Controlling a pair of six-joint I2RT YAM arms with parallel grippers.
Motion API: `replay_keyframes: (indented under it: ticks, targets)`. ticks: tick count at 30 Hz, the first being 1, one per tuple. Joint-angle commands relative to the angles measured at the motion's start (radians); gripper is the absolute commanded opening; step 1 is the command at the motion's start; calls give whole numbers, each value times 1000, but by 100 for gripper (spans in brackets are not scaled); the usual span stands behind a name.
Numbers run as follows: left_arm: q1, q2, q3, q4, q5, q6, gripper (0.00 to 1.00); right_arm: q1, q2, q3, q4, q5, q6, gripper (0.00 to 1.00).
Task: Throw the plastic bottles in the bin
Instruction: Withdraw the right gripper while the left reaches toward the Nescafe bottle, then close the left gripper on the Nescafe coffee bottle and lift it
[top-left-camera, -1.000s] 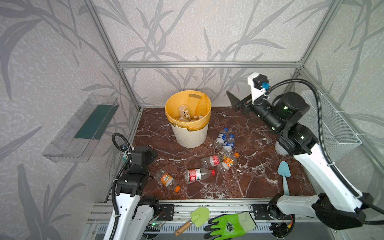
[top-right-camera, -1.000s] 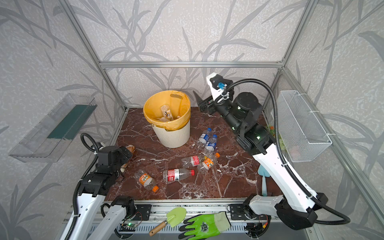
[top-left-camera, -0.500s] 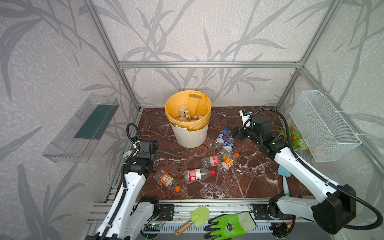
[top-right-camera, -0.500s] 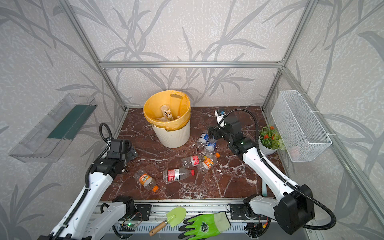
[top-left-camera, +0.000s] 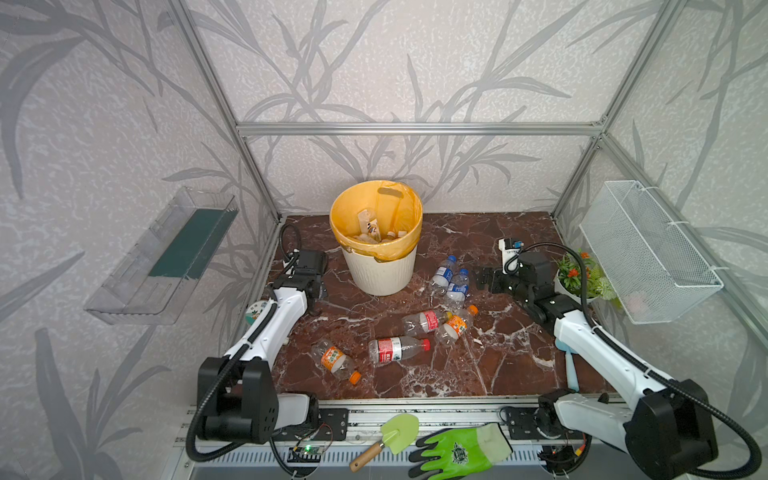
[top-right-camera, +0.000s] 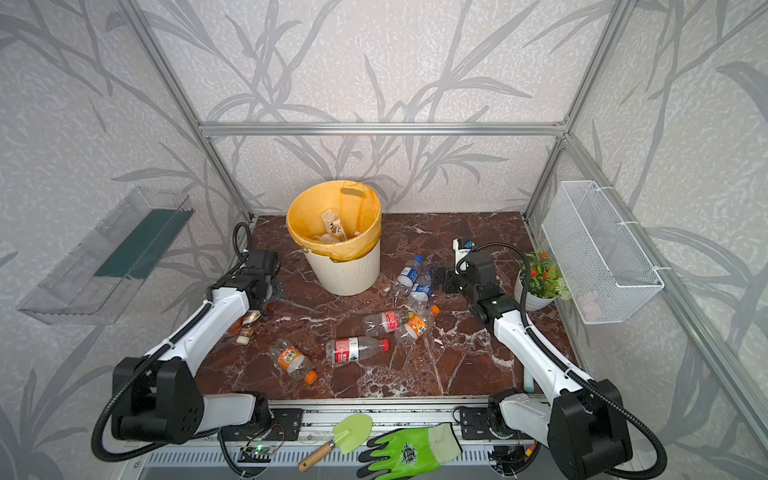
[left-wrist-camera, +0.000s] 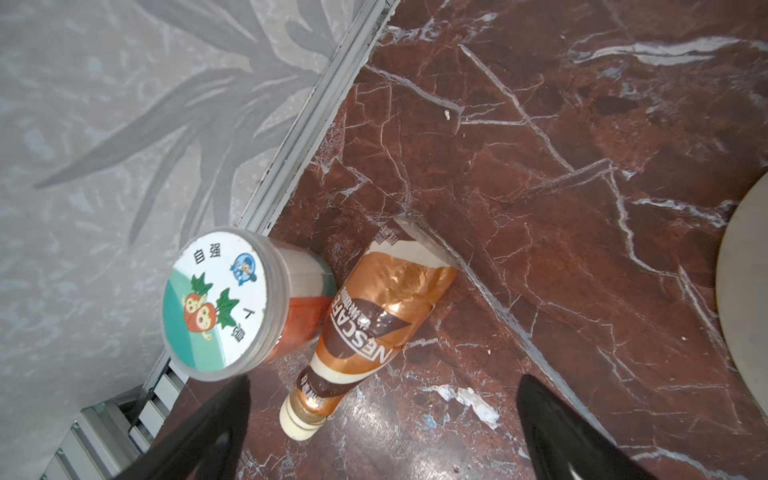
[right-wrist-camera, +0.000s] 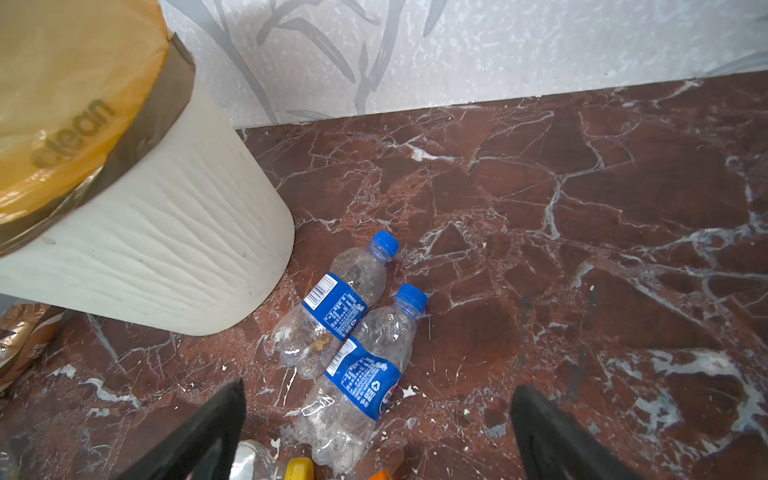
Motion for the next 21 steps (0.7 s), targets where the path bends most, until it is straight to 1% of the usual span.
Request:
replay_keyframes:
  ticks: [1,4,8,16,21]
  targets:
    - [19,73,64,-16,8,61,99,-33,-26,-19,63,-50,38,99]
    - [40,153,120,-65,57,70,98,-64,-23,-31,76,-74,45,99]
    - [53,221,137,-72,93,89,96,-93,-17,-35,81,-96,46,99]
    - [86,291,126,-76,140,101,93,-111,-16,-35,81,-110,57,99]
    - [102,329,132,-61,190,115,90,-113,-13,-36,84,-110,67,99]
